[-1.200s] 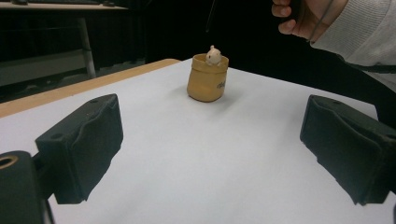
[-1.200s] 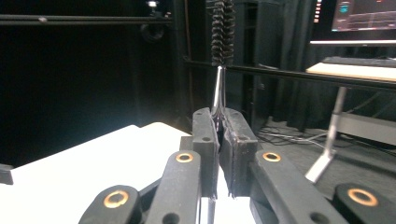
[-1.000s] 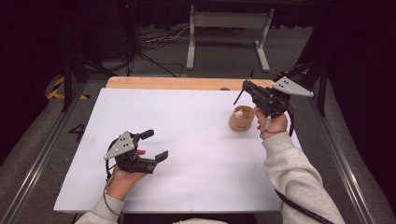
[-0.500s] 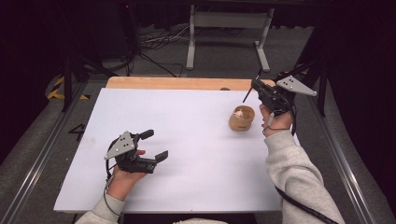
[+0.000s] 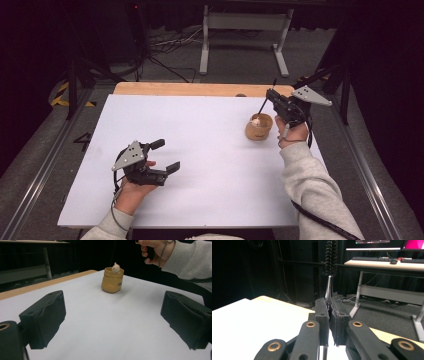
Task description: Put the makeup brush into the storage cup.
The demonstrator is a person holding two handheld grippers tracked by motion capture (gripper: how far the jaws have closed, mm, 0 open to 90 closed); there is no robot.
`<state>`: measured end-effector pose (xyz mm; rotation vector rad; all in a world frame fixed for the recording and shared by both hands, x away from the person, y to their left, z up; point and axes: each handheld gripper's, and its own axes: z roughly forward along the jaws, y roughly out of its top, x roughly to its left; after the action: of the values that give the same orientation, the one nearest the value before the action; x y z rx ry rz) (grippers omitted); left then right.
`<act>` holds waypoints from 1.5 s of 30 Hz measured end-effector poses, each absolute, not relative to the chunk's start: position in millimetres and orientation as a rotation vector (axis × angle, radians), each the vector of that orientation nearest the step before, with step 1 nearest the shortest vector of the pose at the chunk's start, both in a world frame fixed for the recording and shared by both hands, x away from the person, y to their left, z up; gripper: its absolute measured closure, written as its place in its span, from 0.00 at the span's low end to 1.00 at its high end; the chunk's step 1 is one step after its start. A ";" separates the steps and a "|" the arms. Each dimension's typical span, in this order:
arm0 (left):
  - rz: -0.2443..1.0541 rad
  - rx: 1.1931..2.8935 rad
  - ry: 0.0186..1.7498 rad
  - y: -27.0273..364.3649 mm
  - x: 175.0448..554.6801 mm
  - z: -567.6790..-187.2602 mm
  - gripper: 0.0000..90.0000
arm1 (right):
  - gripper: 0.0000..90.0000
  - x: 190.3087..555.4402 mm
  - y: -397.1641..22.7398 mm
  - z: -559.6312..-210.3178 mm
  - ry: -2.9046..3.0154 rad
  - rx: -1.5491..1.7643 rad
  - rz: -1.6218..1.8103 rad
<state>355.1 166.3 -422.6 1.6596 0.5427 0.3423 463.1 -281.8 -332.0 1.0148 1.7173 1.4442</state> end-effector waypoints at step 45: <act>0.341 1.670 0.550 165.9 357.7 -424.9 0.07 | 0.15 457.3 -295.7 -351.1 1.733 1.033 1.484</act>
<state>357.7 165.9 -424.9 1.6700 0.5496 0.3410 457.3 -295.7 -351.1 1.0335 1.7334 1.4838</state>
